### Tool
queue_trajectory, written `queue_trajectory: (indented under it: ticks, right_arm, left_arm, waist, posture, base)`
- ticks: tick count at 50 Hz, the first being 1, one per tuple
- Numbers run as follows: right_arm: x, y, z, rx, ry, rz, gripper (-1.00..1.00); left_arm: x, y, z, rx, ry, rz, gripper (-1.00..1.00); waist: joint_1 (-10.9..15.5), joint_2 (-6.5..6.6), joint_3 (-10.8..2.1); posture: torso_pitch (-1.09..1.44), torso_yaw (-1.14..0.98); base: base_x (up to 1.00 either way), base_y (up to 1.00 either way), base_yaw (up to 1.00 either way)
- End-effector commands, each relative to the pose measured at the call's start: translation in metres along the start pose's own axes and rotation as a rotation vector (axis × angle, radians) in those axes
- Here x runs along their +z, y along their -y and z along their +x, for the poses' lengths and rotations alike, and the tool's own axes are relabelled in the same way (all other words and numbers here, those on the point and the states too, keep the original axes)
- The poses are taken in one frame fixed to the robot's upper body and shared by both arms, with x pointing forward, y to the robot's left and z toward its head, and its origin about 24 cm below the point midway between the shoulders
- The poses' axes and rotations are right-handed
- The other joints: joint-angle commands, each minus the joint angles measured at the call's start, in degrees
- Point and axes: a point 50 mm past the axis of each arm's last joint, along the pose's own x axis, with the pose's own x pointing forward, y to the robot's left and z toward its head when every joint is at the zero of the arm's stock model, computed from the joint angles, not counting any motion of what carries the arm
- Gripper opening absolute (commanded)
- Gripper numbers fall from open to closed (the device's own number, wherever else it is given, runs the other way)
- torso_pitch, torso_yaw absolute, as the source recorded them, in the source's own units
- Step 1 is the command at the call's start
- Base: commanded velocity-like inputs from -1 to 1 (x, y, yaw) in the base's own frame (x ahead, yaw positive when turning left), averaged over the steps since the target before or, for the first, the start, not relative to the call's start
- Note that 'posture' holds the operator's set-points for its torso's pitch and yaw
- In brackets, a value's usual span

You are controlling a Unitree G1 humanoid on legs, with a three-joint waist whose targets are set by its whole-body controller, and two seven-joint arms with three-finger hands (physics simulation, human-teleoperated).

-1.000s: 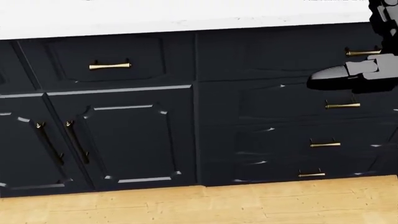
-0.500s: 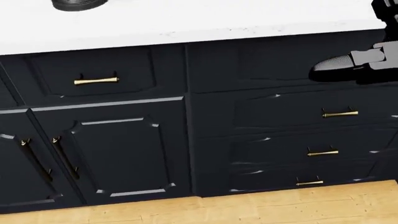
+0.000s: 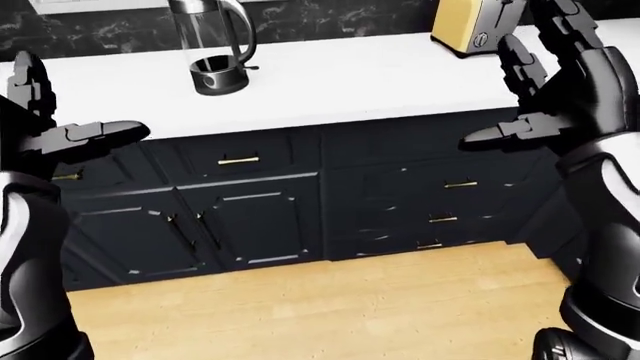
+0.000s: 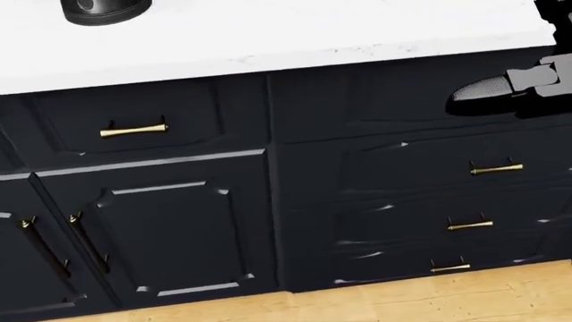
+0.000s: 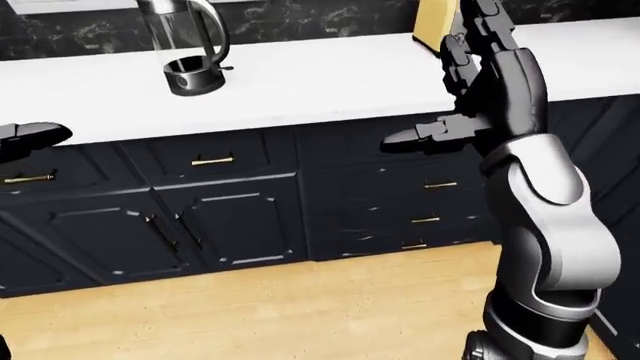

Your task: Press down the lever to turn on the electric kettle.

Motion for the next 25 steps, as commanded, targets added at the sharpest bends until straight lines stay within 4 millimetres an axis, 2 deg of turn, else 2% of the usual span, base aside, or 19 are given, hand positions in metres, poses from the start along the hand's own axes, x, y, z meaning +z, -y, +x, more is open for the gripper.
queue_trajectory:
  ticks: [1, 2, 3, 5, 9, 11, 12, 13, 14, 16, 18, 20, 23, 25]
  right_arm:
    - [0.0129, -0.0001, -0.0004, 0.005, 0.064, -0.019, 1.00]
    - [0.0126, 0.0001, -0.0003, 0.004, 0.063, -0.020, 1.00]
    - [0.0128, 0.0001, -0.0003, 0.004, 0.063, -0.020, 1.00]
    - [0.0137, 0.0000, -0.0003, 0.005, 0.065, -0.021, 1.00]
    - [0.0153, -0.0003, 0.0002, 0.007, 0.067, -0.021, 1.00]
    - [0.0158, -0.0007, 0.0004, 0.009, 0.067, -0.025, 1.00]
    - [0.0165, -0.0007, 0.0006, 0.010, 0.068, -0.025, 1.00]
    - [0.0170, -0.0008, 0.0007, 0.011, 0.069, -0.026, 1.00]
    - [0.0168, -0.0011, 0.0007, 0.012, 0.068, -0.026, 1.00]
    - [0.0153, -0.0016, 0.0008, 0.015, 0.066, -0.026, 1.00]
    - [0.0160, -0.0016, 0.0009, 0.017, 0.067, -0.026, 1.00]
    - [0.0166, -0.0013, 0.0010, 0.018, 0.067, -0.028, 1.00]
    - [0.0165, -0.0013, 0.0012, 0.019, 0.067, -0.030, 1.00]
    - [0.0166, -0.0011, 0.0014, 0.020, 0.067, -0.030, 1.00]
  left_arm:
    - [0.0126, -0.0003, 0.0006, 0.001, 0.062, 0.003, 1.00]
    - [0.0125, -0.0002, 0.0005, 0.001, 0.062, 0.003, 1.00]
    - [0.0125, -0.0002, 0.0005, 0.001, 0.062, 0.003, 1.00]
    - [0.0132, -0.0001, 0.0005, 0.000, 0.063, 0.002, 1.00]
    - [0.0139, -0.0004, 0.0008, 0.001, 0.064, 0.002, 1.00]
    - [0.0137, -0.0004, 0.0005, 0.000, 0.065, 0.004, 1.00]
    - [0.0136, -0.0006, 0.0005, 0.000, 0.065, 0.004, 1.00]
    - [0.0140, -0.0007, 0.0006, 0.000, 0.066, 0.005, 1.00]
    - [0.0144, -0.0008, 0.0007, 0.001, 0.066, 0.005, 1.00]
    - [0.0154, -0.0007, 0.0007, 0.000, 0.069, 0.005, 1.00]
    - [0.0154, -0.0007, 0.0005, 0.000, 0.069, 0.005, 1.00]
    - [0.0157, -0.0008, 0.0005, 0.000, 0.070, 0.005, 1.00]
    - [0.0171, -0.0011, 0.0005, 0.001, 0.072, 0.004, 1.00]
    - [0.0179, -0.0015, 0.0006, 0.002, 0.072, 0.003, 1.00]
  waist:
    - [0.0, 0.25, -1.37]
    - [0.2, 0.25, -0.54]
    - [0.1, 0.10, -0.35]
    - [0.3, -1.10, -0.85]
    - [0.4, -3.48, -0.42]
    - [0.6, -5.16, -0.41]
    - [0.7, -6.39, -0.55]
    - [0.7, -8.22, -1.13]
    - [0.4, -6.49, -0.67]
    - [0.5, -7.11, -0.77]
    - [0.4, -6.55, -1.15]
    - [0.4, -5.63, -0.90]
    - [0.2, -3.59, -0.17]
    - [-0.1, -0.96, -0.59]
  posture:
    - [0.00, 0.00]
    - [0.00, 0.00]
    - [0.00, 0.00]
    - [0.00, 0.00]
    - [0.00, 0.00]
    - [0.00, 0.00]
    - [0.00, 0.00]
    - [0.00, 0.00]
    - [0.00, 0.00]
    - [0.00, 0.00]
    - [0.00, 0.00]
    - [0.00, 0.00]
    - [0.00, 0.00]
    - [0.00, 0.00]
  base:
    - [0.07, 0.14, 0.00]
    - [0.07, 0.14, 0.00]
    - [0.05, 0.13, 0.00]
    - [0.07, 0.14, 0.00]
    - [0.07, 0.14, 0.00]
    - [0.07, 0.14, 0.00]
    - [0.06, 0.14, 0.00]
    - [0.07, 0.14, 0.00]
    - [0.08, 0.14, 0.00]
    - [0.07, 0.15, 0.00]
    - [0.07, 0.14, 0.00]
    - [0.07, 0.14, 0.00]
    - [0.07, 0.15, 0.00]
    - [0.06, 0.14, 0.00]
